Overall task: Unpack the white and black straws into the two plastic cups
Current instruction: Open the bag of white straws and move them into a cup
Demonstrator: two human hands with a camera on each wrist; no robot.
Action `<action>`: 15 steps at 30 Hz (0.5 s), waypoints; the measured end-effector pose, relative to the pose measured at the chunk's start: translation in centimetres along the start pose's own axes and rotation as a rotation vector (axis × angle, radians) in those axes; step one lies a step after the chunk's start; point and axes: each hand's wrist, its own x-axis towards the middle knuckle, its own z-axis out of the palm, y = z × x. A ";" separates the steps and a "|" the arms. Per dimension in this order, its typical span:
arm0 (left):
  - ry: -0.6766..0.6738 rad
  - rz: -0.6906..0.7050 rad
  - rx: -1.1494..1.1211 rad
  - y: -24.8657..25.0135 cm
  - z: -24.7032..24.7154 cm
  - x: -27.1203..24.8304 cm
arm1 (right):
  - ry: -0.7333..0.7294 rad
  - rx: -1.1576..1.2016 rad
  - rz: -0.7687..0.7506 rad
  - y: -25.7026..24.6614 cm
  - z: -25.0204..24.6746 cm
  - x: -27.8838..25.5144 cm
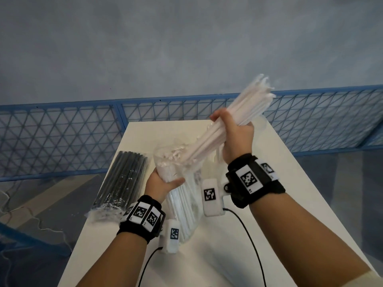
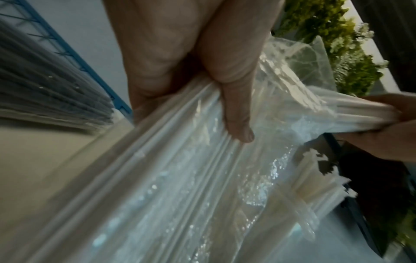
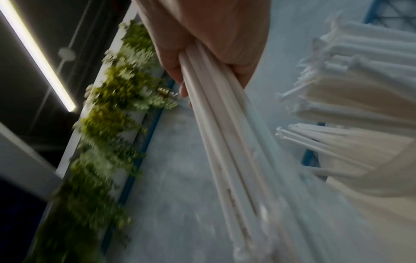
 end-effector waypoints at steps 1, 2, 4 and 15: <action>0.020 0.005 -0.010 -0.1 -0.2 0.0 | 0.016 0.099 0.031 -0.5 0.0 0.5; 0.038 0.009 -0.017 -0.1 -0.4 -0.1 | 0.044 0.187 0.065 -0.8 -0.2 0.9; 0.061 0.015 -0.022 -0.2 -0.6 0.0 | 0.093 0.317 0.151 -0.9 -0.9 1.5; 0.138 -0.092 -0.087 -2.9 -1.2 1.6 | 0.311 0.312 -0.026 -2.8 -3.4 3.5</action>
